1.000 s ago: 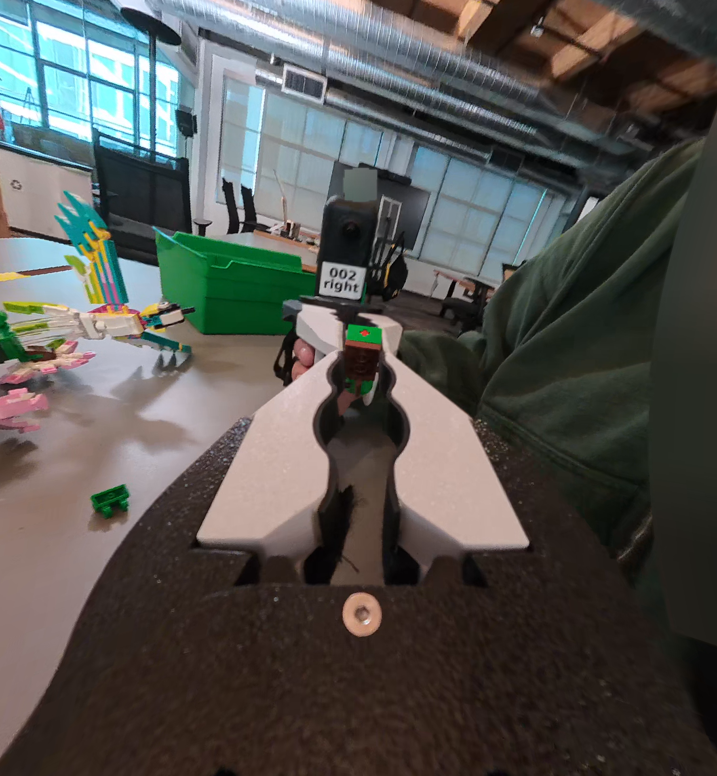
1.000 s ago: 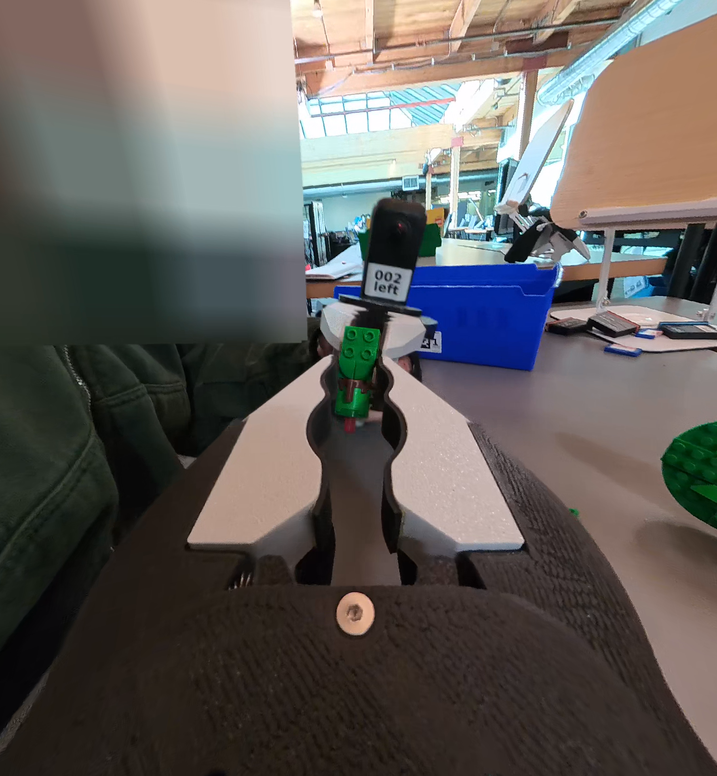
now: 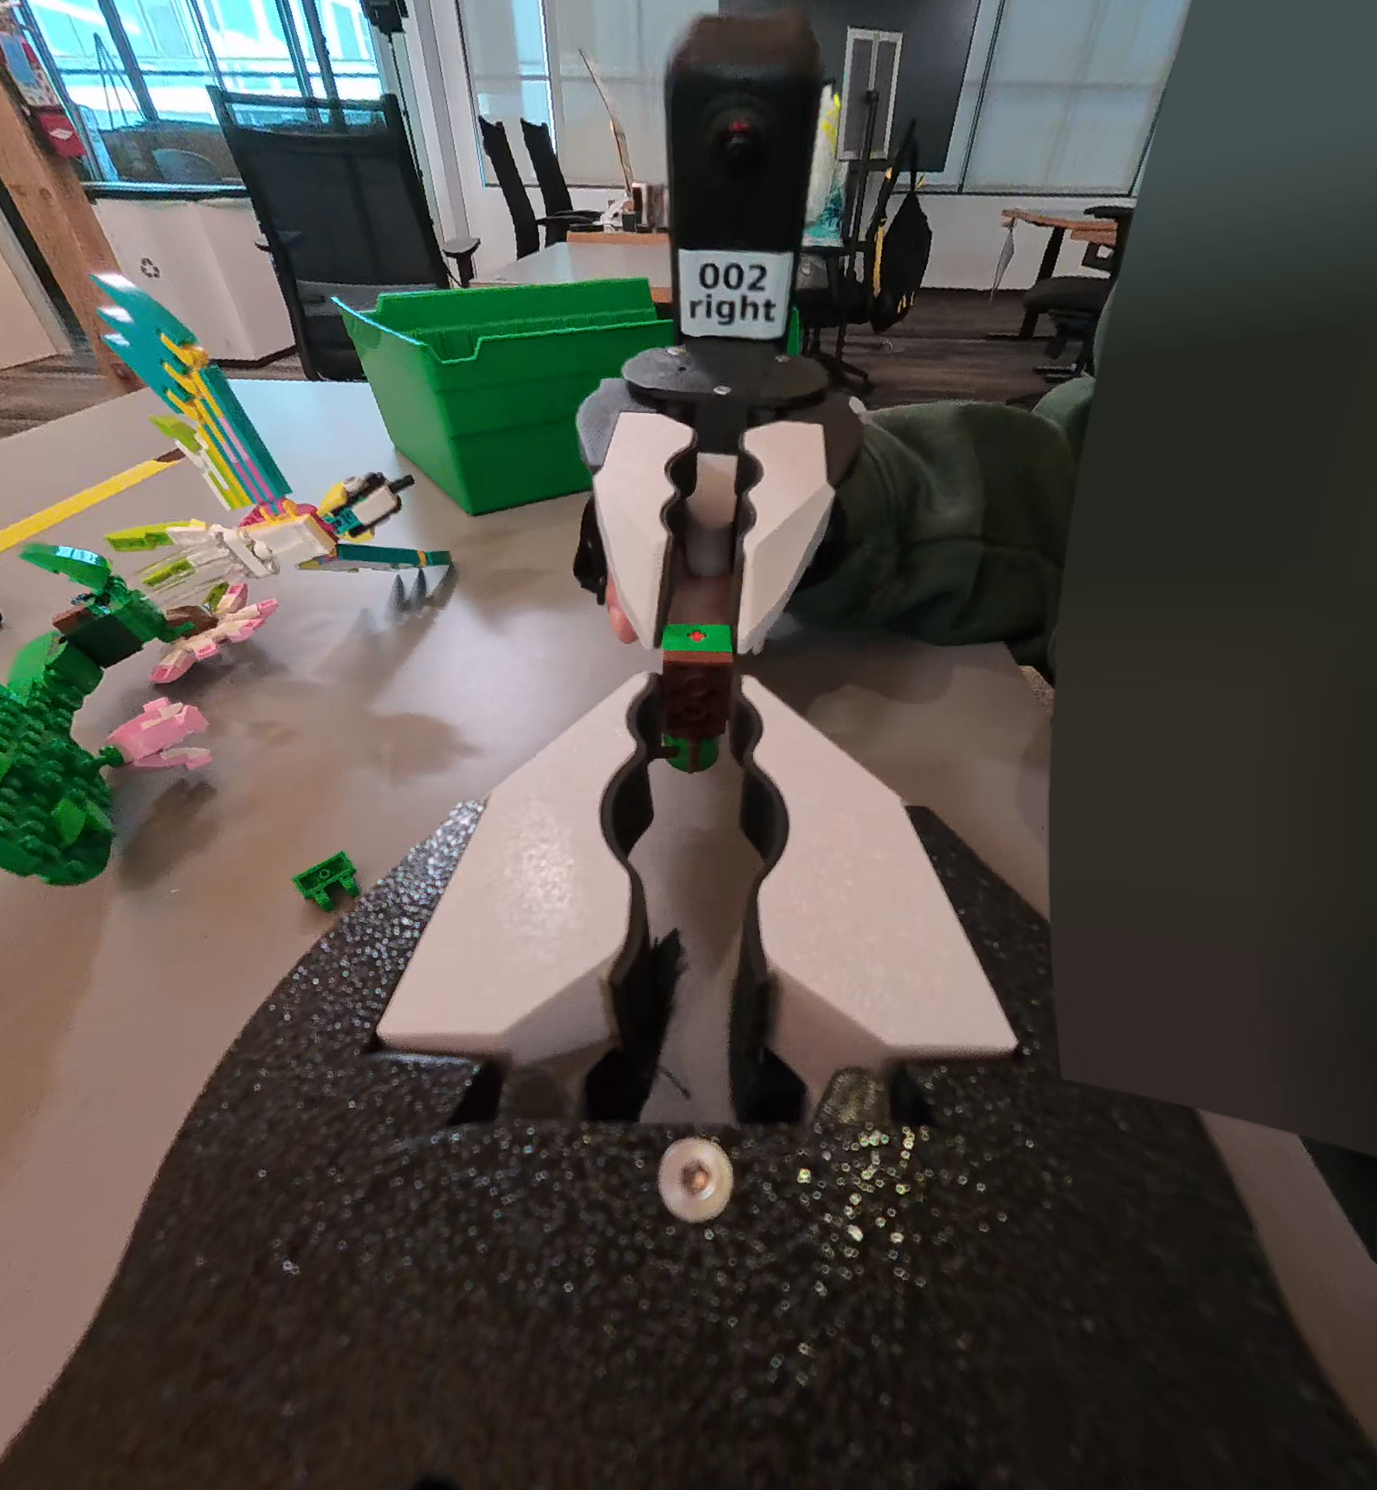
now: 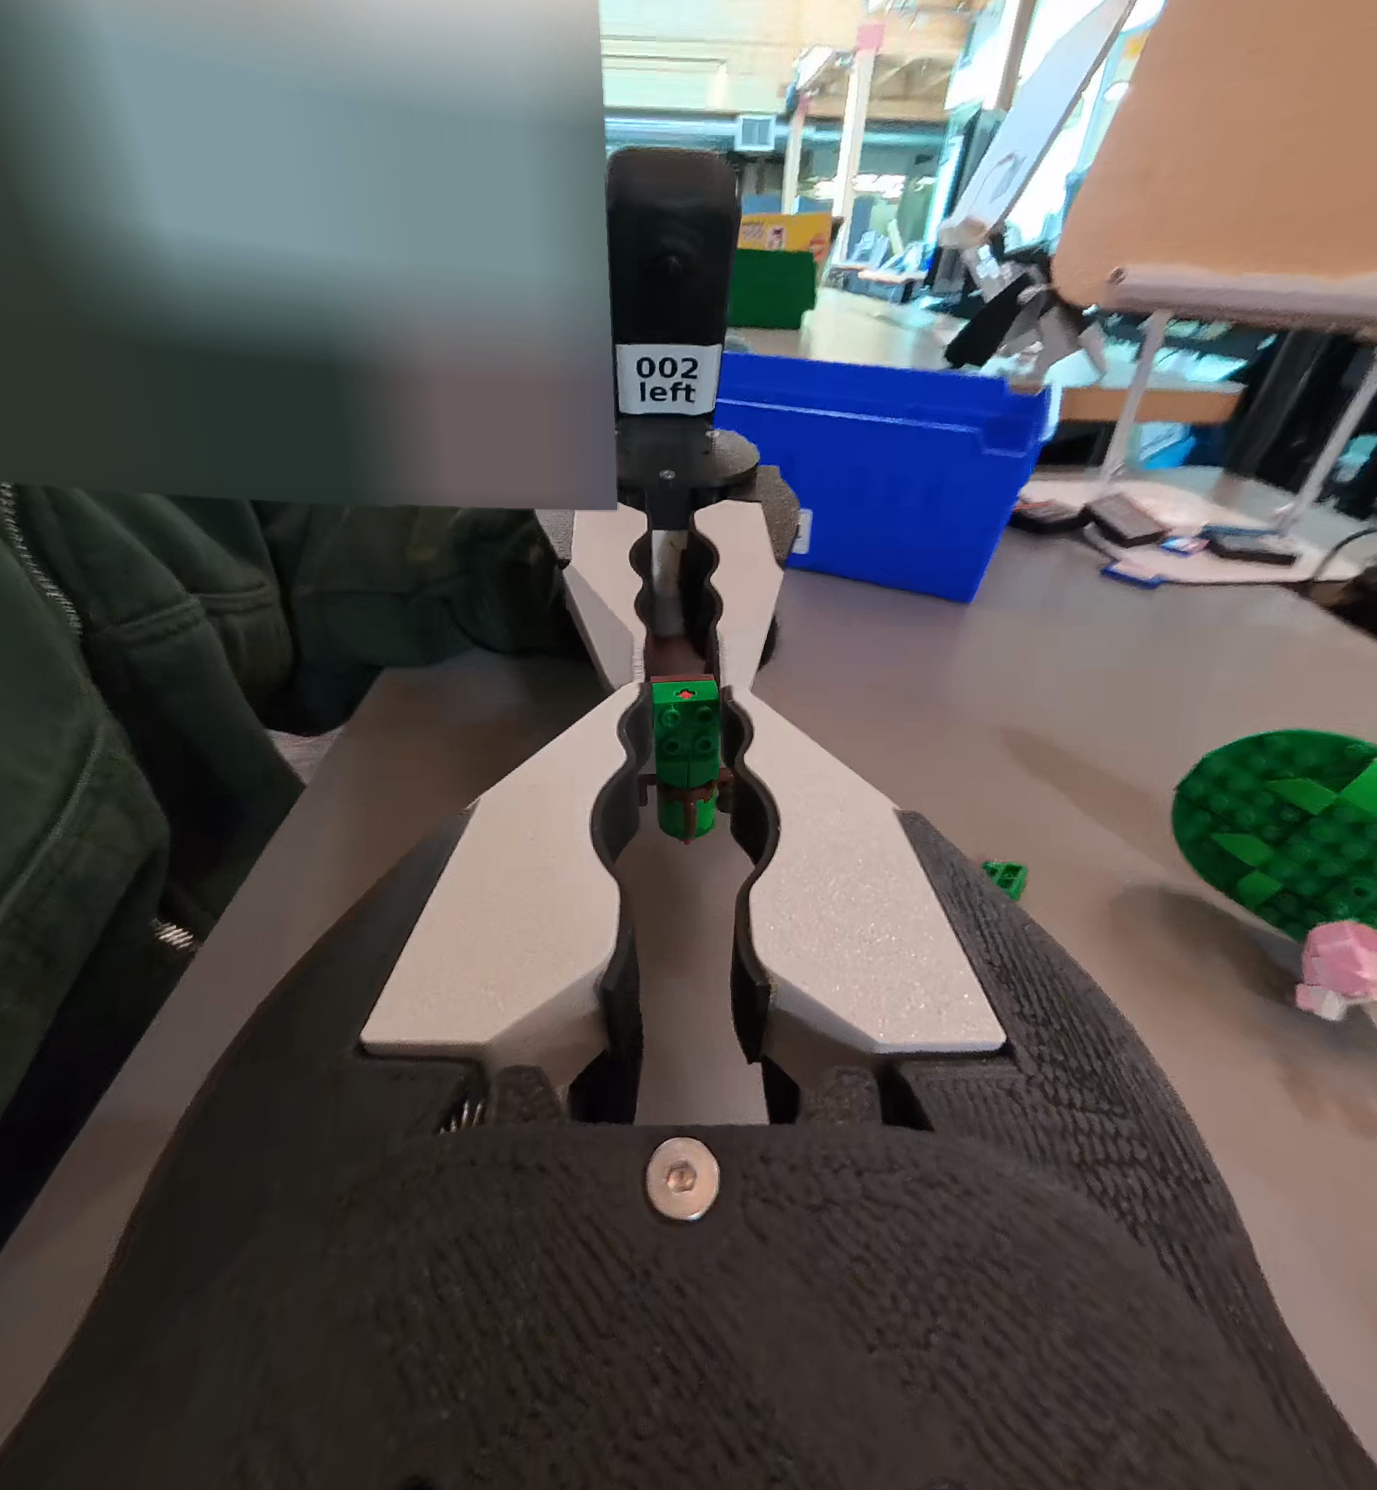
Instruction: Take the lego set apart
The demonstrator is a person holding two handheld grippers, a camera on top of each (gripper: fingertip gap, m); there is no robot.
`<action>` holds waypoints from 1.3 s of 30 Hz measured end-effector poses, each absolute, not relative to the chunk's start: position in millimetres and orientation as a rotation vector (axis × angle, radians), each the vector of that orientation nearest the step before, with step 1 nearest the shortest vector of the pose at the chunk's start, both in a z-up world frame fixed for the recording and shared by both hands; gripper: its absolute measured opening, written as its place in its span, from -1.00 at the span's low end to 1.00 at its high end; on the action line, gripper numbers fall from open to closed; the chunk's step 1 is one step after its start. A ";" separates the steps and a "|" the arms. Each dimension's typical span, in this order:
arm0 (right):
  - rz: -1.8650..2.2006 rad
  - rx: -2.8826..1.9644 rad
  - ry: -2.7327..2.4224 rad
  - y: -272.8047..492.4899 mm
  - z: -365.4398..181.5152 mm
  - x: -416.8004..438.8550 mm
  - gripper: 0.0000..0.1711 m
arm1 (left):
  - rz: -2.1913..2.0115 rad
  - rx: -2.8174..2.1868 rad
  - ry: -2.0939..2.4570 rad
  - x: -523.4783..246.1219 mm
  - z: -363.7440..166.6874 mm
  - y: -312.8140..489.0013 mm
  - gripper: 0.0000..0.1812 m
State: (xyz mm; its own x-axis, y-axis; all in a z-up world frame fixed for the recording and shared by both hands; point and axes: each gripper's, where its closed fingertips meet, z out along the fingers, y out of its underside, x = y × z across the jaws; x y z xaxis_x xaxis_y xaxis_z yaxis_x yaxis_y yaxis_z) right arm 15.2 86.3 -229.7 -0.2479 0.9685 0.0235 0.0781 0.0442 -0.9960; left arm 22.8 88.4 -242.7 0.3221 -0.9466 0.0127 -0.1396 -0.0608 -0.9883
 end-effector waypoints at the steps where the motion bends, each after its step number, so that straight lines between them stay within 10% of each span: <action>1: 1.305 -1.110 -1.470 86.6 -229.3 15.0 -0.72 | -0.912 -1.481 1.049 22.7 -242.6 88.5 -0.84; 32: 1.142 -1.266 -1.527 126.6 -255.8 67.2 -0.84 | -0.803 -1.566 1.011 -23.8 -250.2 100.0 -0.85; 39: 1.219 -1.255 -1.317 147.5 -235.3 63.4 -0.84 | -1.393 -1.443 0.665 -39.7 -203.0 98.2 -0.85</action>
State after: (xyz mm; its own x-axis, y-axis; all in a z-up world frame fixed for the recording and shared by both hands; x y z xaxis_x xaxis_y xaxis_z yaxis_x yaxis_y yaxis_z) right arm 63.4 147.5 -235.3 -0.0614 0.9980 -0.0139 0.0915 -0.0083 -0.9958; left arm -39.7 98.2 -203.0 0.1910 -0.8906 0.4127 0.2390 -0.3656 -0.8996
